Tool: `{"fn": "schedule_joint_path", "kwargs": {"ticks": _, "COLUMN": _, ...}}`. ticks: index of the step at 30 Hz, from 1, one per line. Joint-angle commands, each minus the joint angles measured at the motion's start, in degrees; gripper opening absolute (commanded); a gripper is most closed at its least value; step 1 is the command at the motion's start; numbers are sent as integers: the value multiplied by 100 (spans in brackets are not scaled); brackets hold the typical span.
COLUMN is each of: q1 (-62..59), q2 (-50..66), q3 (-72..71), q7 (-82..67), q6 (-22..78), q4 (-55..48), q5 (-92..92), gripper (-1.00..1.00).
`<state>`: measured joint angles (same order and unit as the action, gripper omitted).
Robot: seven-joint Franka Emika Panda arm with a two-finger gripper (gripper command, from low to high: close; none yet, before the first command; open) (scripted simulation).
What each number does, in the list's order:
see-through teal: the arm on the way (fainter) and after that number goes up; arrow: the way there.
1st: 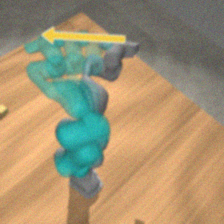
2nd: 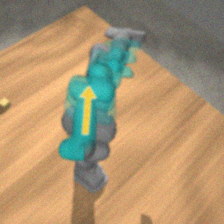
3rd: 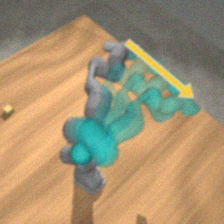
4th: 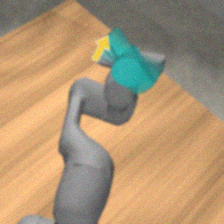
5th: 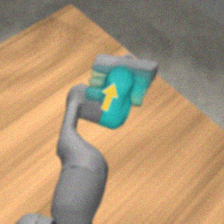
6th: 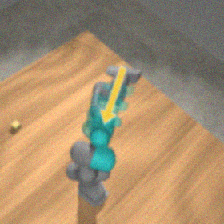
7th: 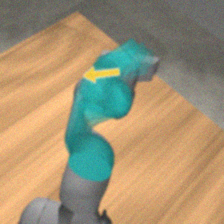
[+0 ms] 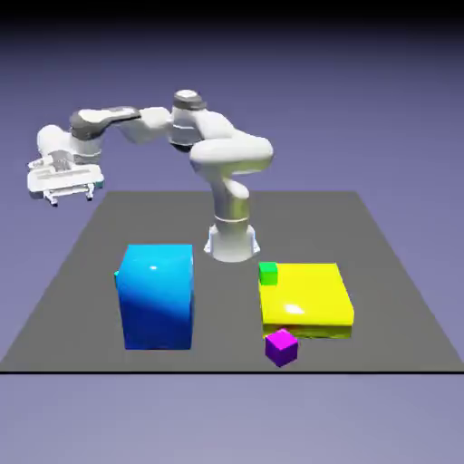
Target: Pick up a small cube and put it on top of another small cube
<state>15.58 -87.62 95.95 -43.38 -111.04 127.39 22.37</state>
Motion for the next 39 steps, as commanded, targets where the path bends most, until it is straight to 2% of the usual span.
{"fn": "schedule_joint_path", "kwargs": {"ticks": 1, "q1": 32, "q2": -119, "q3": 208, "q7": -186, "q6": 136, "q4": -73, "q5": 48, "gripper": 0}}
{"fn": "schedule_joint_path", "kwargs": {"ticks": 10, "q1": 311, "q2": -1149, "q3": 2005, "q7": -1794, "q6": 1316, "q4": -702, "q5": 468, "gripper": 0}}
{"fn": "schedule_joint_path", "kwargs": {"ticks": 14, "q1": 374, "q2": -1328, "q3": 2462, "q7": -1809, "q6": 668, "q4": -281, "q5": 825, "gripper": 0}}
{"fn": "schedule_joint_path", "kwargs": {"ticks": 15, "q1": 374, "q2": -1328, "q3": 2462, "q7": -1809, "q6": 668, "q4": -281, "q5": 825, "gripper": -100}}
{"fn": "schedule_joint_path", "kwargs": {"ticks": 19, "q1": 260, "q2": -1117, "q3": 2021, "q7": -1792, "q6": 1279, "q4": -621, "q5": 471, "gripper": -100}}
{"fn": "schedule_joint_path", "kwargs": {"ticks": 35, "q1": -1811, "q2": 152, "q3": 2634, "q7": -1716, "q6": -227, "q4": 2670, "q5": 635, "gripper": -100}}
{"fn": "schedule_joint_path", "kwargs": {"ticks": 39, "q1": -1381, "q2": 14, "q3": 3257, "q7": -1709, "q6": -959, "q4": 2869, "q5": 1125, "gripper": -100}}
